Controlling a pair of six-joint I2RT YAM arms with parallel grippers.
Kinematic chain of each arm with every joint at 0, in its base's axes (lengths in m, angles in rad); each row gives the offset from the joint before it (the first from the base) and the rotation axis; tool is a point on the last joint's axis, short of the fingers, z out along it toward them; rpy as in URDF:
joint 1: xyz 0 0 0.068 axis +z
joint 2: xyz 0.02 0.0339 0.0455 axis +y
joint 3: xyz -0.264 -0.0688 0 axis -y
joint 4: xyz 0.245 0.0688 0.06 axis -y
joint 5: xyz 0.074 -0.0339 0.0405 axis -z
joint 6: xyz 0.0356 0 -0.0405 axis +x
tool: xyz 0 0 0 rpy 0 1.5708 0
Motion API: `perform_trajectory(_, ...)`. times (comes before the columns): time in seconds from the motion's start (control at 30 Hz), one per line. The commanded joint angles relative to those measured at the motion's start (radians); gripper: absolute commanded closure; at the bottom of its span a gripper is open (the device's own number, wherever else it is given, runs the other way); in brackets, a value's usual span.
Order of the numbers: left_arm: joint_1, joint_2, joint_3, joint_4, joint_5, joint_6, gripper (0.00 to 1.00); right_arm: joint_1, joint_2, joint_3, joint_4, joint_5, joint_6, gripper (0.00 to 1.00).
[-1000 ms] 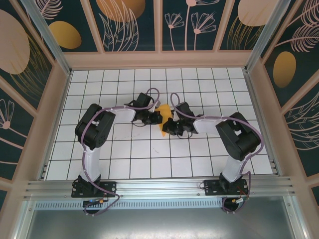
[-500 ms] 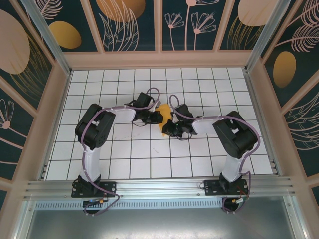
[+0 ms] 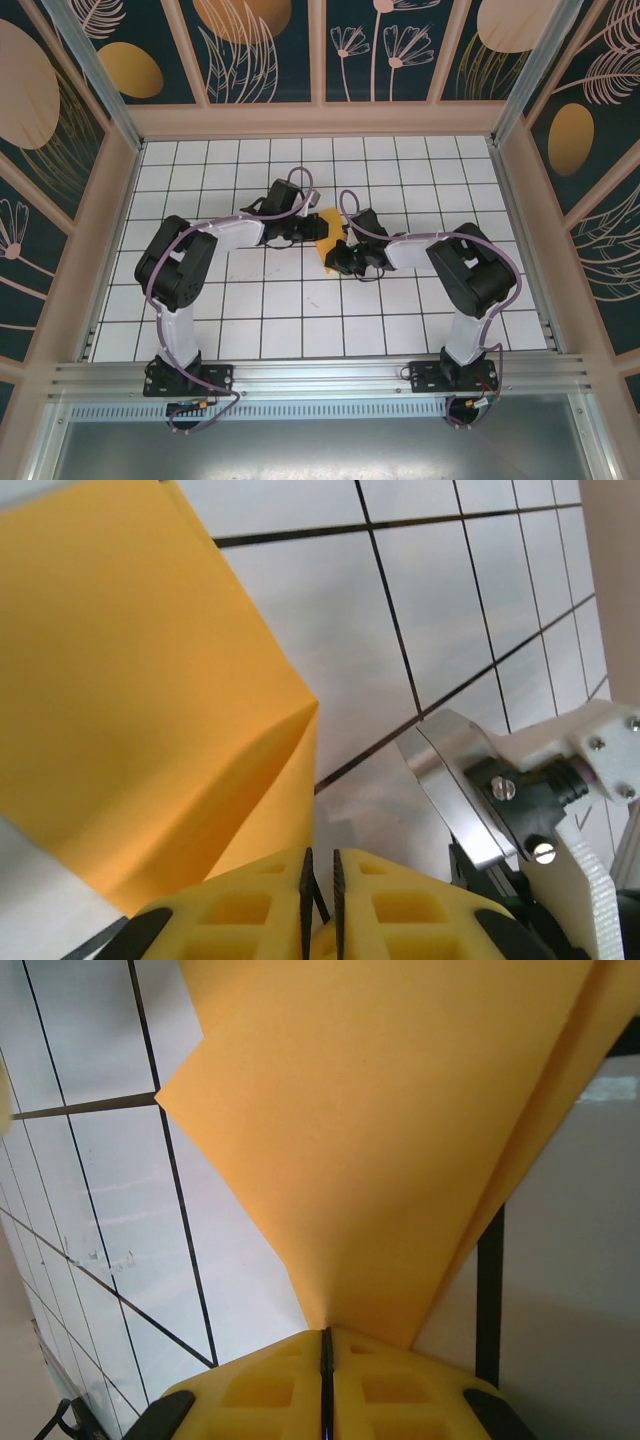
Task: Fold a paper plane with a square sheet of paper (pick it up from the middle)
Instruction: Third fold the triangle at the center of the table.
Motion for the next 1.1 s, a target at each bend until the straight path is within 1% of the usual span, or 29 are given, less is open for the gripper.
perform_trajectory(0.0,0.004,0.001,-0.046,0.086,0.097,-0.086,0.85,0.008,0.017,-0.002,-0.007,0.032,0.012,0.88)
perform_trajectory(0.1,0.005,0.035,-0.040,0.073,0.099,-0.092,0.87,0.008,0.013,-0.003,-0.002,0.037,0.017,0.89)
perform_trajectory(0.23,0.004,0.084,-0.016,0.018,0.001,-0.064,0.87,0.008,-0.002,-0.006,0.013,0.026,0.019,0.89)
perform_trajectory(0.33,0.005,0.111,-0.008,-0.026,-0.103,-0.037,0.89,0.008,-0.033,-0.002,0.016,0.016,0.019,0.88)
perform_trajectory(0.4,0.005,0.118,-0.013,-0.045,-0.138,-0.027,0.89,0.007,-0.059,0.006,0.010,0.022,0.021,0.88)
perform_trajectory(0.53,0.004,0.123,-0.030,-0.052,-0.144,-0.004,0.89,0.007,-0.096,0.021,0.010,0.021,0.024,0.88)
perform_trajectory(0.63,0.004,0.126,-0.030,-0.052,-0.139,0.004,0.89,0.011,-0.088,0.036,0.009,0.015,0.027,0.88)
perform_trajectory(0.8,0.004,0.129,-0.020,-0.058,-0.143,0.010,0.89,0.018,-0.033,0.043,0.005,0.007,0.028,0.88)
perform_trajectory(0.93,0.005,0.139,-0.003,-0.067,-0.139,0.015,0.89,0.029,0.026,0.048,-0.031,0.000,0.015,0.89)
perform_trajectory(1.07,0.004,0.139,0.005,-0.071,-0.142,0.017,0.89,0.042,0.050,0.040,-0.090,0.051,0.009,0.89)
